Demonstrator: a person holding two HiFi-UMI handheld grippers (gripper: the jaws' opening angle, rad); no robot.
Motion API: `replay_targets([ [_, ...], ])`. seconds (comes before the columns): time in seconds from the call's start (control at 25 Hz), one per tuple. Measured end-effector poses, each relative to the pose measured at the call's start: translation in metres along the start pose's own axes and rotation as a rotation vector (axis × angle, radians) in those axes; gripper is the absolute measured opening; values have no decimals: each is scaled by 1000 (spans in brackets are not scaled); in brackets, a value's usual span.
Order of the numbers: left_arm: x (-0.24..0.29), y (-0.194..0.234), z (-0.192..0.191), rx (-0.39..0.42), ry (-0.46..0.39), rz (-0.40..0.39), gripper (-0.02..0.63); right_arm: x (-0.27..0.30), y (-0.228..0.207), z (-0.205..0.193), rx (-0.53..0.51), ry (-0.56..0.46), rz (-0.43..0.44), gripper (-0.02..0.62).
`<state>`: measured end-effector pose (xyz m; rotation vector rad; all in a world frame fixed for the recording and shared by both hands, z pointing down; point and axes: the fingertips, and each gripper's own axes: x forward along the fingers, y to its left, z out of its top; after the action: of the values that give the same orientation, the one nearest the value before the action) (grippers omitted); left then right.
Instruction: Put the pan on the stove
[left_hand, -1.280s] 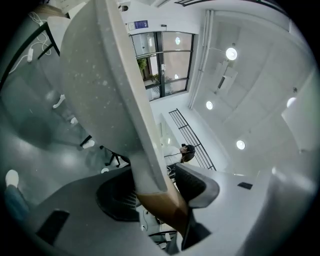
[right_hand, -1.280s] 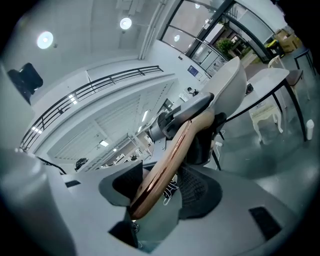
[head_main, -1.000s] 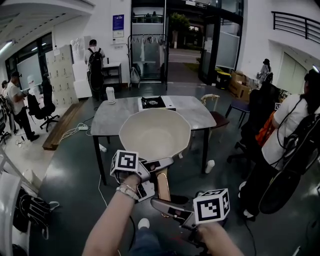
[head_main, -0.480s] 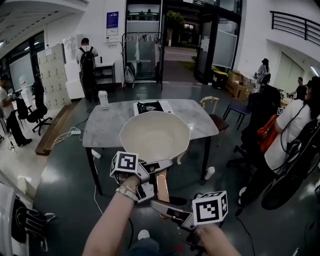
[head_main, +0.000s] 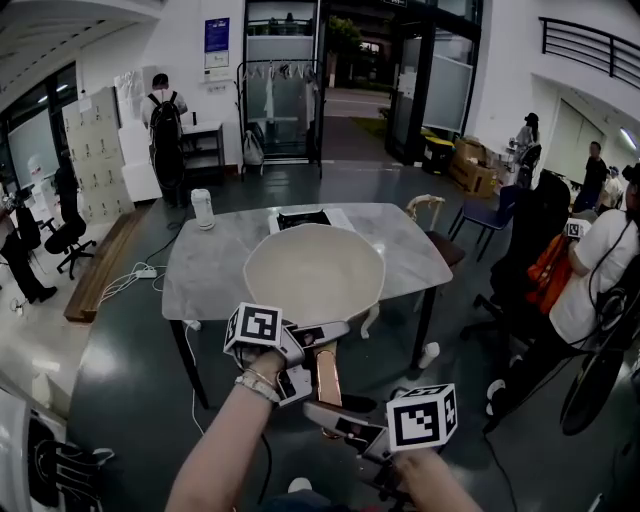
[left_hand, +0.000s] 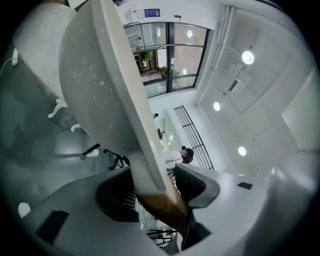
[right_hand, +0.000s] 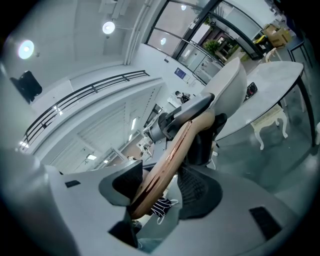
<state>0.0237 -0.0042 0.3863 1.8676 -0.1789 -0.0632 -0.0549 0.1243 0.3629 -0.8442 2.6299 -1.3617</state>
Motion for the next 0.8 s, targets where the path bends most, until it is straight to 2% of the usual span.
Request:
replay_targets([
  [0.36,-10,15,50,-5,18,-5,227,42,-13,35,17,-36,-4,229],
  [0.8,14,32,102,-26,-2,-13,227,56,-48,81,18,-14,-15,229],
])
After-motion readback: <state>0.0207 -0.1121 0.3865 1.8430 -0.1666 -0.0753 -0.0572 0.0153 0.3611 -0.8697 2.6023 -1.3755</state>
